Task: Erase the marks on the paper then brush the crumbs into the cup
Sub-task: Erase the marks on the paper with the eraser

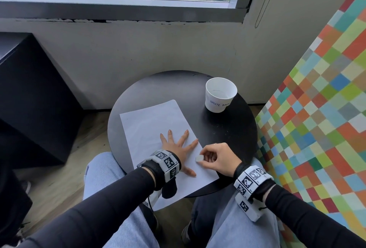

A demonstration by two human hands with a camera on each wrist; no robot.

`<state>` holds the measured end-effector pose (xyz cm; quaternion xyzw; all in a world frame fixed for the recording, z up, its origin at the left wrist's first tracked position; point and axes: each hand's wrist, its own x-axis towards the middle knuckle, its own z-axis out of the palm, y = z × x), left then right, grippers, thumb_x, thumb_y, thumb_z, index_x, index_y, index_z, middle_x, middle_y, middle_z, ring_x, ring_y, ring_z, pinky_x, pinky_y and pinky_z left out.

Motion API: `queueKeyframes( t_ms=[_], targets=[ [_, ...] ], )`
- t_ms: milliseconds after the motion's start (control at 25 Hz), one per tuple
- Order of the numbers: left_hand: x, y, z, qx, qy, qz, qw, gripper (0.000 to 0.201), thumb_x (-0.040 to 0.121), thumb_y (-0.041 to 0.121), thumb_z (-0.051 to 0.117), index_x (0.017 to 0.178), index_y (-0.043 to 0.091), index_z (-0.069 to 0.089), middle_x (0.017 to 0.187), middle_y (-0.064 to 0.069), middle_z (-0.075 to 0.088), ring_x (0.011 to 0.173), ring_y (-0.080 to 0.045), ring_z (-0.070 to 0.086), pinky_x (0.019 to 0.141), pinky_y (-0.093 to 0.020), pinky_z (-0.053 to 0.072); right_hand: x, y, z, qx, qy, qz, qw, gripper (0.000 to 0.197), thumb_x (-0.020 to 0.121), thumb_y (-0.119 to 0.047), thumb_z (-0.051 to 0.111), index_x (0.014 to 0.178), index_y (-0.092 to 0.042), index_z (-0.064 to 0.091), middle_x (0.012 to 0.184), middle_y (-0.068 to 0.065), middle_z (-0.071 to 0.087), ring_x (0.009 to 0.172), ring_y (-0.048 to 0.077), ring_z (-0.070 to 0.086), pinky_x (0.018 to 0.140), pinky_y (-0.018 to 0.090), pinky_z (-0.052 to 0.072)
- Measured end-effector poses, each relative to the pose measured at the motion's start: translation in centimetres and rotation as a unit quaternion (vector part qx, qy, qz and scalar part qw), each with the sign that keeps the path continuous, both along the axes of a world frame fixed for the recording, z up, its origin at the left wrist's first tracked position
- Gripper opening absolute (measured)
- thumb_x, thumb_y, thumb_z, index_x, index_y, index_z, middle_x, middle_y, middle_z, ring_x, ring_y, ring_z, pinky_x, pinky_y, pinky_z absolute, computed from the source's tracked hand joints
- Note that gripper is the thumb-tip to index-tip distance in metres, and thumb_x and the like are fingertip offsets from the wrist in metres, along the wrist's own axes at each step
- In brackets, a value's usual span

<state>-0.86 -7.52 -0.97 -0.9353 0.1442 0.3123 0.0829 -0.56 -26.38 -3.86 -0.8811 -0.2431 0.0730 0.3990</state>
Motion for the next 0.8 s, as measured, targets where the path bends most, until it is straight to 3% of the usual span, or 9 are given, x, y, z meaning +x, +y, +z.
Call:
queueKeyframes(
  t_ms=[80,160,280,360,520,680,800],
  targets=[
    [0.0,0.1,-0.1,-0.005,-0.009,-0.002,1.000,0.121,0.072,0.083,0.055,0.153,0.037,-0.021,0.160,0.002,-0.030,0.144,-0.054,-0.013,0.111,-0.073,0.001,1.0,0.2,0.4,-0.017,-0.009,-0.013,1.000,0.015,0.074,-0.019,0.080,0.078,-0.009,0.070,0.062,0.001,0.063,0.056,0.012,0.056,0.057,0.015,0.046],
    [-0.1,0.3,-0.5,-0.013,-0.024,0.012,1.000,0.133,0.067,0.087,0.056,0.155,0.023,-0.021,0.162,0.002,-0.027,0.146,-0.050,-0.012,0.112,-0.072,0.003,2.0,0.1,0.9,-0.025,-0.016,-0.037,0.999,0.014,0.075,-0.017,0.078,0.075,-0.007,0.069,0.061,0.001,0.062,0.054,0.011,0.053,0.056,0.017,0.045],
    [-0.2,1.1,-1.1,-0.022,-0.043,0.055,0.997,0.149,0.057,0.093,0.055,0.153,0.008,-0.021,0.162,-0.003,-0.026,0.150,-0.035,-0.014,0.115,-0.066,0.005,1.7,-0.2,1.0,-0.041,0.006,0.060,0.997,0.014,0.073,-0.021,0.080,0.076,-0.012,0.070,0.061,-0.006,0.060,0.055,0.007,0.054,0.057,0.013,0.042],
    [-0.1,1.4,-1.2,-0.028,-0.049,0.060,0.997,0.152,0.056,0.094,0.055,0.152,0.005,-0.022,0.162,-0.005,-0.026,0.151,-0.031,-0.015,0.117,-0.064,0.003,1.5,-0.2,1.0,-0.056,0.017,0.088,0.994,0.015,0.073,-0.024,0.081,0.076,-0.014,0.070,0.062,-0.007,0.060,0.055,0.005,0.054,0.057,0.012,0.042],
    [0.0,1.1,-0.9,-0.023,-0.043,0.050,0.998,0.151,0.057,0.094,0.054,0.152,0.005,-0.021,0.162,-0.007,-0.026,0.151,-0.031,-0.014,0.117,-0.063,-0.001,2.2,-0.1,1.0,-0.039,0.012,-0.010,0.999,0.016,0.074,-0.023,0.080,0.076,-0.010,0.069,0.061,-0.002,0.061,0.053,0.005,0.051,0.056,0.016,0.044],
    [-0.1,1.2,-0.8,-0.017,-0.037,0.053,0.998,0.151,0.057,0.095,0.053,0.152,0.005,-0.022,0.161,-0.007,-0.026,0.151,-0.031,-0.015,0.117,-0.063,-0.001,1.9,-0.1,0.8,-0.029,0.054,0.046,0.997,0.015,0.073,-0.022,0.080,0.075,-0.012,0.070,0.059,-0.006,0.059,0.052,0.004,0.050,0.055,0.016,0.043],
    [-0.1,1.1,-0.7,-0.018,-0.035,0.048,0.998,0.150,0.057,0.095,0.053,0.152,0.006,-0.022,0.161,-0.007,-0.026,0.151,-0.031,-0.014,0.117,-0.063,-0.003,2.2,-0.4,1.0,-0.025,0.027,-0.014,0.999,0.014,0.074,-0.020,0.079,0.072,-0.011,0.069,0.057,-0.007,0.057,0.051,0.005,0.049,0.054,0.017,0.043]
  ],
)
